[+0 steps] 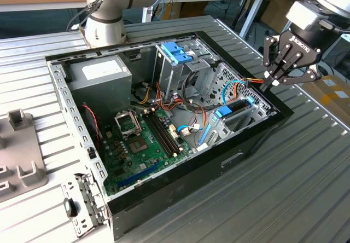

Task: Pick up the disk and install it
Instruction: 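Insert the first disk wire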

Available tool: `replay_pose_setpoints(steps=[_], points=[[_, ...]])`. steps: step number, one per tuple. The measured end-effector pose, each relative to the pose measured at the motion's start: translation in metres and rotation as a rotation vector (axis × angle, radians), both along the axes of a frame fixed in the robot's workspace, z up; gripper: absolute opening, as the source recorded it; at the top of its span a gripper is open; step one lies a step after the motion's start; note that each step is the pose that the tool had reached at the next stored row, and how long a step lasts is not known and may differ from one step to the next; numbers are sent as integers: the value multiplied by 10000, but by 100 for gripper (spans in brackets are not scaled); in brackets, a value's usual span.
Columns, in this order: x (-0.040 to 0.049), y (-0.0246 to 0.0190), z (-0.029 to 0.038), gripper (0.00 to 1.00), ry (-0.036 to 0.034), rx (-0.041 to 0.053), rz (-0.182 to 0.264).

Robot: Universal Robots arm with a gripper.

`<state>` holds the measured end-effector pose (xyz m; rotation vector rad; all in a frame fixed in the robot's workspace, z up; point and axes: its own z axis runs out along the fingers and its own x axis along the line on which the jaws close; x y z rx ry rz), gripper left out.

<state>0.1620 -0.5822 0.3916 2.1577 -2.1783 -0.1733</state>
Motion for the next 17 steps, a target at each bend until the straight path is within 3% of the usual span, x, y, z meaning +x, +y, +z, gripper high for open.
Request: replay_pose_setpoints(steps=[3,6,7,11,14,17], points=[[0,0,1,11,0,0,0],[0,0,2,29,0,0,0],[0,0,2,42,0,0,0],[0,0,3,60,-1,0,0],[4,1,4,60,-1,-1,1],[26,28,0,60,0,-9,0]])
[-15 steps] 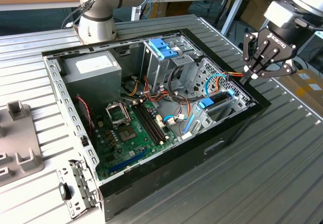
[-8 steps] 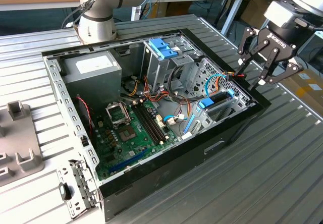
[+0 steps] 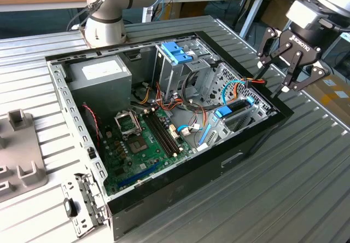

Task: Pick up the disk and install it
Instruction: 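Insert the first disk wire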

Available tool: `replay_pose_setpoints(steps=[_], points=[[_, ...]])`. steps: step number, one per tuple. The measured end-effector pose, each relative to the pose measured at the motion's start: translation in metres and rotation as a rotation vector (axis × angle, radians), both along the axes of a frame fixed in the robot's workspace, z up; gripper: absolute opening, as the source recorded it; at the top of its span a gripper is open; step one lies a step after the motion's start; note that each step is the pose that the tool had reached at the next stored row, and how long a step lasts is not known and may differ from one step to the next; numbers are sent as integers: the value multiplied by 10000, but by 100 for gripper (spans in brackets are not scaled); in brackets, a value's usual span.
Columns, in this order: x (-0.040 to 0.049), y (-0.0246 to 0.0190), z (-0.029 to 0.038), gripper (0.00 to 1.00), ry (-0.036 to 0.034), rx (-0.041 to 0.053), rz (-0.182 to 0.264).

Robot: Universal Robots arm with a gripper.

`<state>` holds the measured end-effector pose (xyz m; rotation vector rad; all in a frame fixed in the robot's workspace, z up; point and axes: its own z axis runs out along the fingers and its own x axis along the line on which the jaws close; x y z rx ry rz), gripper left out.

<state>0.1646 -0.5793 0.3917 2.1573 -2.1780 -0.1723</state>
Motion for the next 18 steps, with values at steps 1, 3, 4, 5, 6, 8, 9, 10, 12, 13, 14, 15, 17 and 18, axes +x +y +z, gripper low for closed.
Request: replay_pose_setpoints(steps=[1,3,4,5,6,8,9,10,12,13,14,15,17,18], points=[[5,11,-2,60,0,-5,1],[17,37,-13,60,0,-21,0],[23,47,-19,60,-1,-34,1],[37,75,-38,60,0,-74,1],[43,88,-46,60,0,-100,0],[71,128,-73,60,0,-168,2],[80,141,-79,60,0,-191,7],[90,155,-85,60,0,-216,17],[109,193,-98,60,0,-269,35],[114,209,-104,60,-1,-289,40],[123,232,-114,60,-1,-319,46],[128,244,-120,60,-1,-332,48],[160,296,-152,60,0,-409,57],[186,332,-172,60,-1,-450,63]])
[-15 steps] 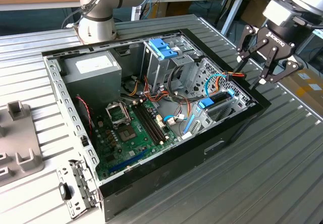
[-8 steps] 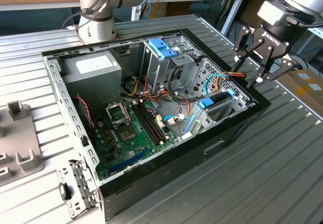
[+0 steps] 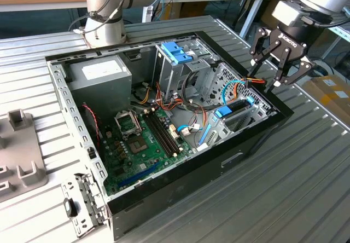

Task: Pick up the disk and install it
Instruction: 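Insert the first disk wire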

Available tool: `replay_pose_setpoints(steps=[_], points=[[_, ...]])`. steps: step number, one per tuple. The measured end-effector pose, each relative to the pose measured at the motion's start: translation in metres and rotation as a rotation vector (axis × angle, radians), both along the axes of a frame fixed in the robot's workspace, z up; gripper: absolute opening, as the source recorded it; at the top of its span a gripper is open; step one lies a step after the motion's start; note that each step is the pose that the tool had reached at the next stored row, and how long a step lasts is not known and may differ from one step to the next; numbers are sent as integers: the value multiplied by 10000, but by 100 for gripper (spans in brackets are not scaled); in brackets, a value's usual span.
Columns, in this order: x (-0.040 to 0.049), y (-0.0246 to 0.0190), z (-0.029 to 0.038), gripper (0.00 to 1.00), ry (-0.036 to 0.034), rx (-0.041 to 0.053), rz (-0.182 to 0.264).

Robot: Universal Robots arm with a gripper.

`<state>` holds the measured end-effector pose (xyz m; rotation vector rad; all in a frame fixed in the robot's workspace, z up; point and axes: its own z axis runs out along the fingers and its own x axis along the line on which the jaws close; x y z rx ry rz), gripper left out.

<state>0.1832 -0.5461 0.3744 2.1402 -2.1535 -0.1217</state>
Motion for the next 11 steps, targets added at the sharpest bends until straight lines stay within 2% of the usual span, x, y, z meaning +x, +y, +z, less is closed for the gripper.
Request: replay_pose_setpoints(steps=[3,11], points=[[53,55,-22,60,0,-38,12],[206,64,-57,60,0,-84,19]])
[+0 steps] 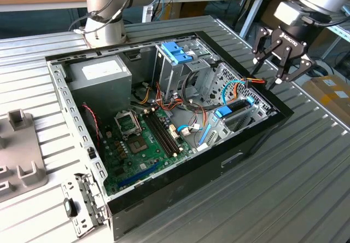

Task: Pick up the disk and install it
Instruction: 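Insert the first disk wire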

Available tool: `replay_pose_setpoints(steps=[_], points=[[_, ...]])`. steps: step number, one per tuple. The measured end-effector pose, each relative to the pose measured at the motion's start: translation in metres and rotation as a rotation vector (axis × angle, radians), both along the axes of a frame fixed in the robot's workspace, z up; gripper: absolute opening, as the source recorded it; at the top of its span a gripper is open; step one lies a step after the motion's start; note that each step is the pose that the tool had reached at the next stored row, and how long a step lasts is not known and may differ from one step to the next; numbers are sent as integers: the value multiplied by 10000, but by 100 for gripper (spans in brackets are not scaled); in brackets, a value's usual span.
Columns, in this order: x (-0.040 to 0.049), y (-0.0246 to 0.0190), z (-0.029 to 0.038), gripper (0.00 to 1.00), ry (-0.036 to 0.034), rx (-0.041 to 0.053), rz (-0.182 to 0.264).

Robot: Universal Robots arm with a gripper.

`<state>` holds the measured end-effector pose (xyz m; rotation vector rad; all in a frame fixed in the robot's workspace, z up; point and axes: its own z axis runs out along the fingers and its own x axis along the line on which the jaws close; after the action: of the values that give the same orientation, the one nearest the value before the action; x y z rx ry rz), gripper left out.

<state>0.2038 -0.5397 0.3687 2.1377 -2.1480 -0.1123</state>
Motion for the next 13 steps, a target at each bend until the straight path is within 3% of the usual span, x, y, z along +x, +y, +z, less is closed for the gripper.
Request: replay_pose_setpoints(steps=[13], points=[[157,0,-69,60,0,-64,92]])
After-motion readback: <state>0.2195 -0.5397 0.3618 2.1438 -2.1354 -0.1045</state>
